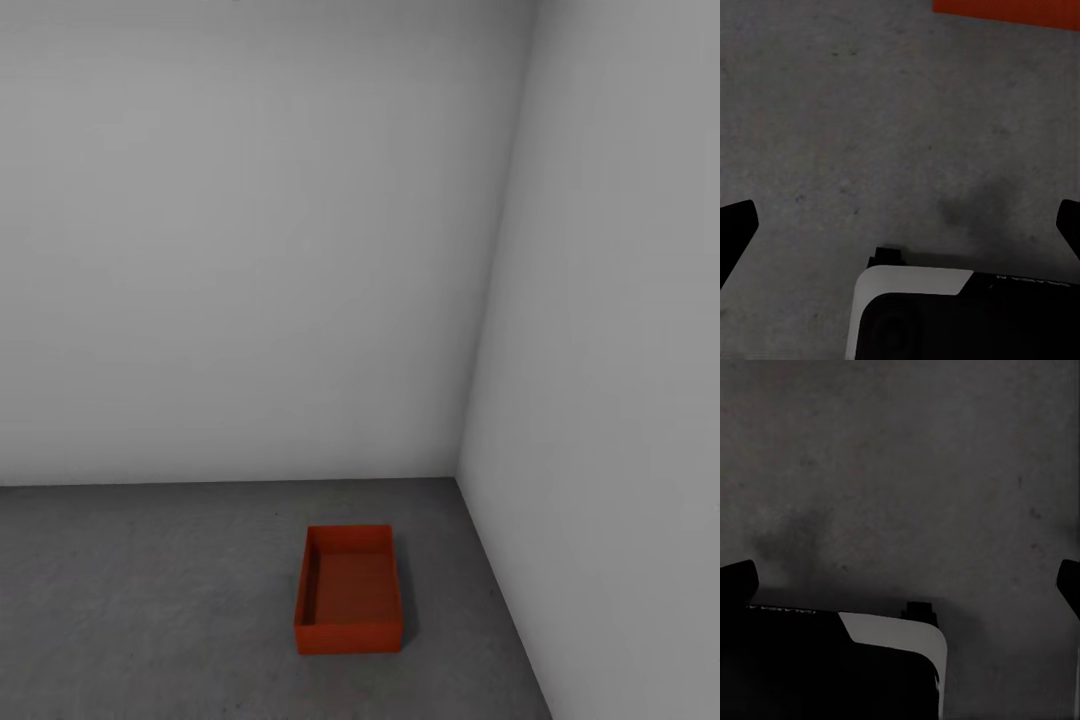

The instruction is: Move the two storage containers from the living room to the garage. In the garage, place one container on the floor and stack the other container on top of it (either order is fine).

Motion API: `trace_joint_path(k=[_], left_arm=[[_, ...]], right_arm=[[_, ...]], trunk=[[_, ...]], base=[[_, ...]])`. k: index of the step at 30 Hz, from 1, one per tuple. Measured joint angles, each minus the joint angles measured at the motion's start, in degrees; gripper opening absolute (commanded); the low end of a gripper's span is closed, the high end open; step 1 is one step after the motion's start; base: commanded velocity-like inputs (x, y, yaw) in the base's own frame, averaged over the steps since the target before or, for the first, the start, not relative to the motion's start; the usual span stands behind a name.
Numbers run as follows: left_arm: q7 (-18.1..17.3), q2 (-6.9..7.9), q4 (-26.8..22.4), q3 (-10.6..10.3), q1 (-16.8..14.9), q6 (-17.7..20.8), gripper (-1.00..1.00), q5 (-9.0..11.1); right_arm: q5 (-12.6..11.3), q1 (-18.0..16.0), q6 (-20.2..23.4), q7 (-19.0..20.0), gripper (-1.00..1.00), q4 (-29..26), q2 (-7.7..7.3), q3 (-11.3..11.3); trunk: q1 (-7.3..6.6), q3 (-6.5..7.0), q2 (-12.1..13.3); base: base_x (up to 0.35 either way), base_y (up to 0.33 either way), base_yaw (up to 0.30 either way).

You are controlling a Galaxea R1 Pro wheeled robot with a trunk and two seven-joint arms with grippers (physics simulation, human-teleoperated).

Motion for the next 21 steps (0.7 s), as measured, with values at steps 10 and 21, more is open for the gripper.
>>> trace_joint_path(k=[10,21], left_arm=[[-0.26,-0.18,2.49,-0.01,0.45,-6.86,1.0,0.03],[-0.13,-0.66,2.74,0.0,0.56,-7.67,1.0,-0.03]], right_arm=[[-0.06,2.07,-10.26,-0.09,1.0,3.33,0.04,-0.06],[-0.13,3.87,-15.03,-0.12,1.0,3.32,0.08,-0.08]], trunk=[[0.0,0.0,0.01],[0.03,0.0,0.01]], base=[[0.0,0.0,0.0],[-0.171,0.0,0.0]])
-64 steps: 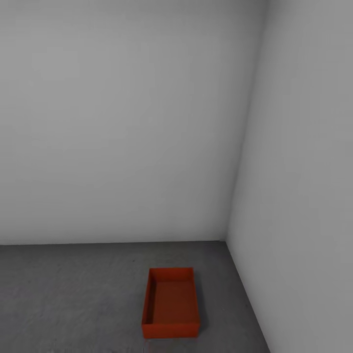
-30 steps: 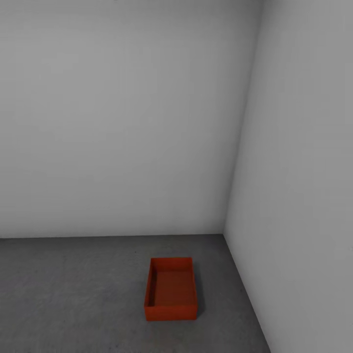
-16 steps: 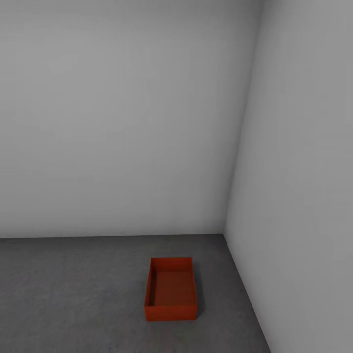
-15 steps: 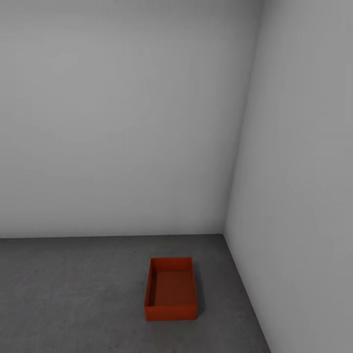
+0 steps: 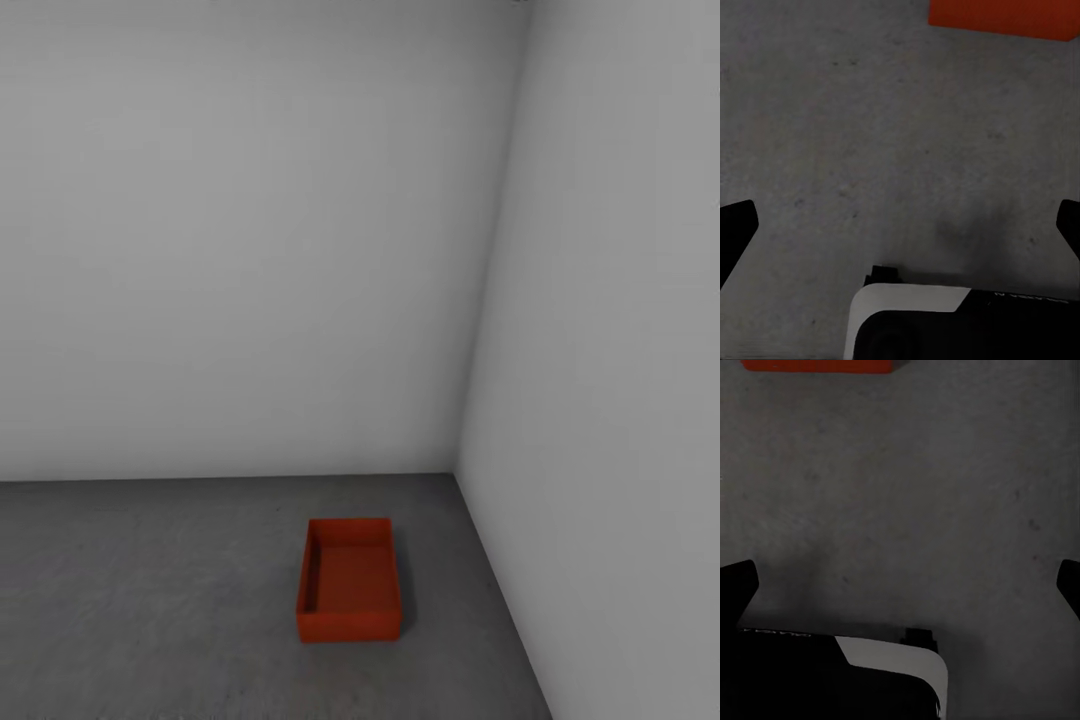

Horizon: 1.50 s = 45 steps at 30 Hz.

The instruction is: Move the two storage containers from the living room to the garage. In the garage, place one container on the floor and stack the other container on top of it (either order is fine).

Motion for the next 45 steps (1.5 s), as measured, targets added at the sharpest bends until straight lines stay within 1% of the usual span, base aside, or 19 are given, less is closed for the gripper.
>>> trace_joint_path(k=[4,12,14,19,23,29,45], left_arm=[[0.04,0.04,0.0,0.0,0.0,-0.01,1.0,0.02],[0.07,0.05,0.01,-0.01,0.0,-0.01,1.0,0.04],[0.07,0.06,0.0,0.0,0.0,-0.01,1.0,0.02],[0.11,0.01,0.01,0.0,0.0,-0.06,1.0,0.03],[0.14,0.06,0.02,0.0,0.0,-0.19,1.0,0.03],[0.16,0.01,0.01,0.0,0.0,-0.27,1.0,0.03],[0.19,-0.01,0.0,0.0,0.02,-0.26,1.0,0.04]], right_arm=[[-0.04,0.14,-0.93,-0.01,1.0,0.0,0.0,0.0],[-0.06,0.2,-1.31,-0.66,1.0,0.01,-0.08,-0.13],[-0.06,0.2,-1.33,-2.0,1.0,0.01,-0.05,-0.15],[-0.07,0.2,-1.31,-7.32,1.0,0.0,0.01,-0.19],[-0.09,0.2,-1.3,-8.93,1.0,0.01,0.05,-0.2],[-0.02,0.2,-1.29,-9.41,1.0,0.0,0.21,-0.2],[0.28,0.28,-1.21,-8.74,1.0,0.0,0.24,-0.12]], trunk=[[0.0,0.0,0.0],[0.01,0.0,-0.01],[0.0,0.0,0.0],[0.0,0.0,0.0],[0.0,0.0,0.0],[0.0,0.0,0.0],[-0.01,0.0,0.0]], base=[[-0.329,0.0,0.0],[-0.339,0.0,0.0],[-0.34,0.0,0.0],[-0.34,0.0,0.0],[-0.34,0.0,0.0],[-0.338,-0.011,0.0],[-0.302,-0.063,0.0]])
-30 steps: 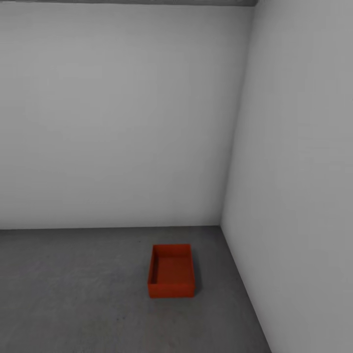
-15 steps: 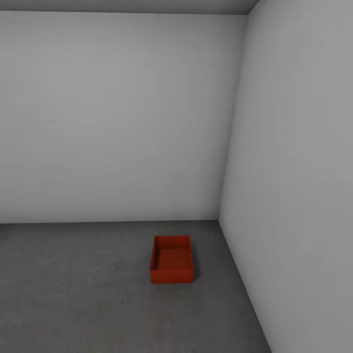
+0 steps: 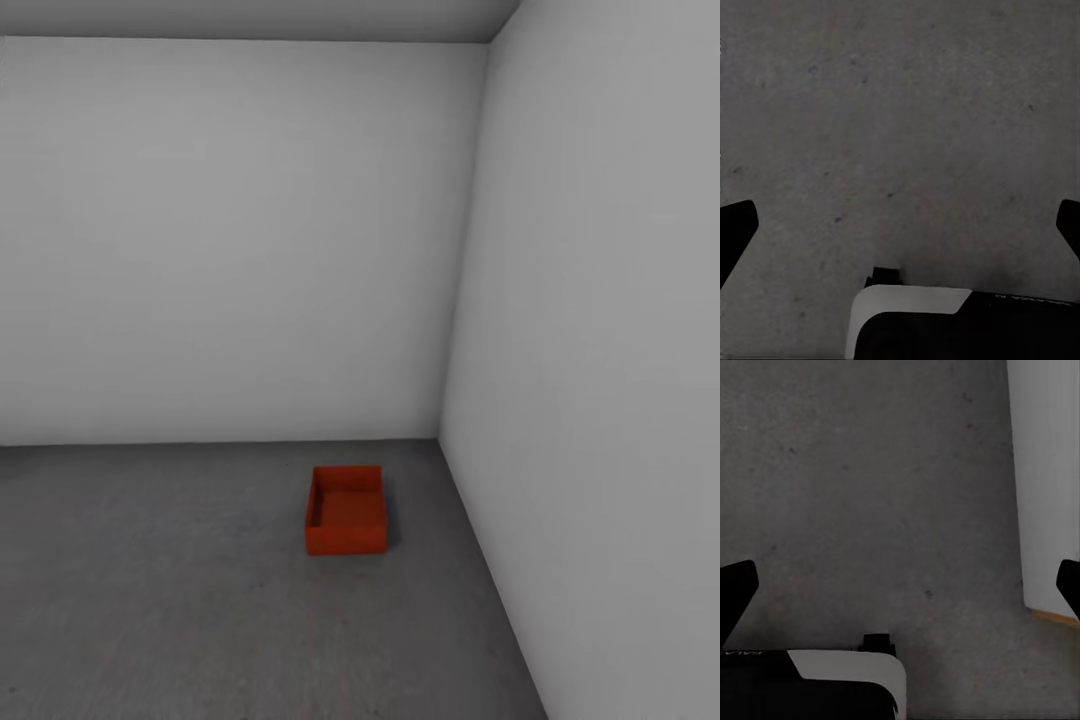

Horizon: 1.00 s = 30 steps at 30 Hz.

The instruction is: Move the two storage containers from the living room to the garage. In the garage, place one container on the floor and stack the other container on top of it (either order is fine).

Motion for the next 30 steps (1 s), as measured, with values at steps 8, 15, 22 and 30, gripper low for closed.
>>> trace_joint_path(k=[8,15,22,30], left_arm=[[0.01,0.04,0.0,0.0,0.0,-0.01,1.0,-0.01],[0.01,0.0,0.0,0.0,-0.01,0.01,1.0,-0.01],[0.02,0.0,0.0,0.0,-0.02,0.06,1.0,0.0],[0.03,0.0,0.0,0.0,-0.01,0.07,1.0,-0.01]], right_arm=[[0.03,0.0,0.01,0.01,1.0,0.0,0.0,0.0],[0.03,0.0,0.01,0.01,1.0,0.0,0.0,0.0],[0.03,0.0,0.01,0.01,1.0,0.0,0.0,0.01],[0.03,0.0,0.01,0.01,1.0,0.0,0.0,0.0]], trunk=[[0.01,0.0,0.01],[0.01,0.0,0.0],[0.01,0.0,0.0],[0.01,0.0,0.0]], base=[[-0.217,-0.013,0.0],[-0.324,-0.028,0.0],[-0.337,-0.002,0.0],[-0.338,0.0,0.0]])
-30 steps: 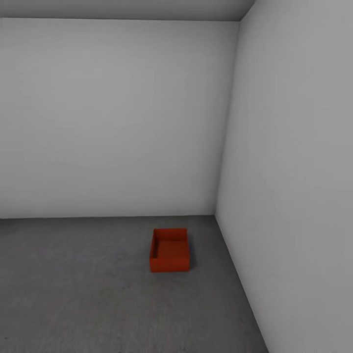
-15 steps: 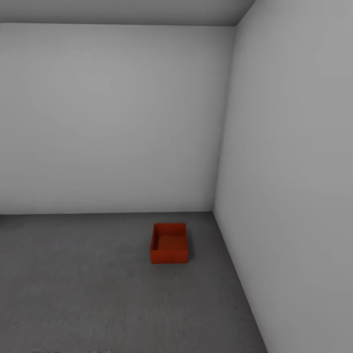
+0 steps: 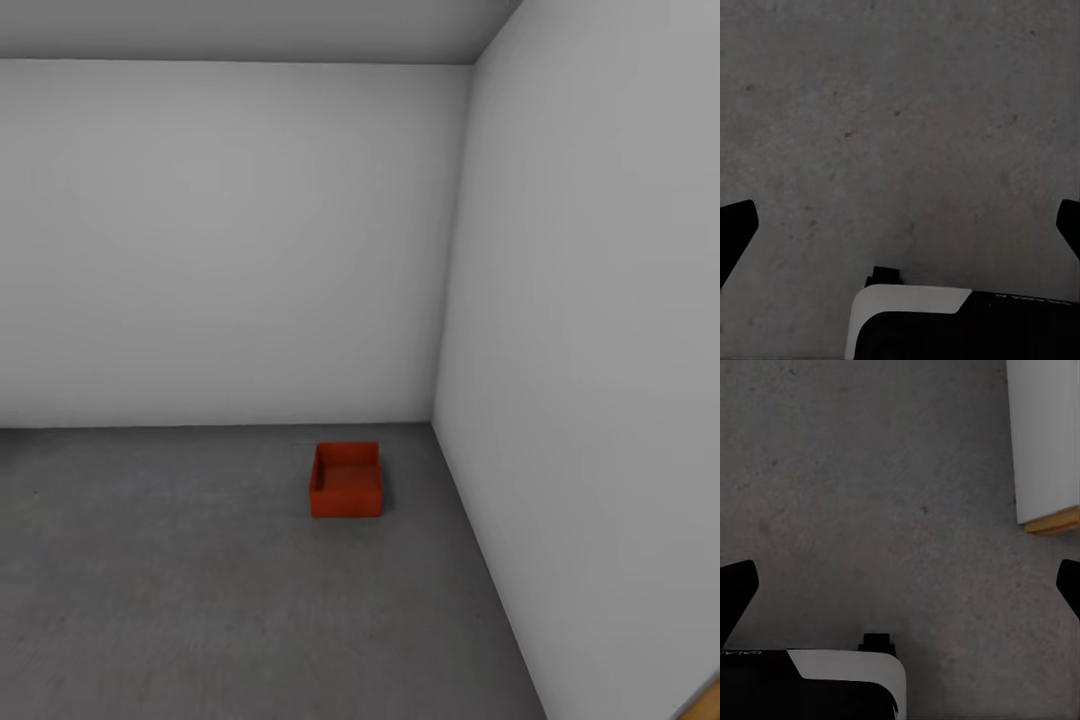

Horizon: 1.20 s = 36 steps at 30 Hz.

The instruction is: Move the two storage containers from the living room to the garage. In the garage, place one container on the floor and stack the other container on top of it (either order is fine).

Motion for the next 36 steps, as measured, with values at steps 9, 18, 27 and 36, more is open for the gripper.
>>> trace_joint_path(k=[9,18,27,36], left_arm=[[0.0,0.02,0.02,0.0,0.0,-0.13,1.0,0.01],[0.01,0.0,0.02,0.0,-0.02,-0.26,1.0,0.01],[0.09,-0.14,0.02,0.0,-0.04,-0.01,1.0,0.01],[0.09,-0.44,0.02,0.0,-0.05,0.06,1.0,0.01]], right_arm=[[0.01,0.01,0.0,0.0,1.0,-0.02,-0.01,0.01],[0.01,0.01,0.0,0.0,1.0,-0.02,-0.01,0.01],[0.01,0.0,-0.01,0.0,1.0,-0.02,-0.01,0.01],[0.01,-0.02,-0.01,0.0,1.0,-0.02,-0.01,0.07]], trunk=[[-0.03,0.08,0.0],[-0.04,0.48,-0.02],[-0.03,0.86,-0.06],[-0.03,1.24,-0.09]], base=[[-0.237,0.0,-0.075],[-0.005,0.0,-0.257],[0.0,0.0,-0.262],[0.0,0.0,-0.262]])
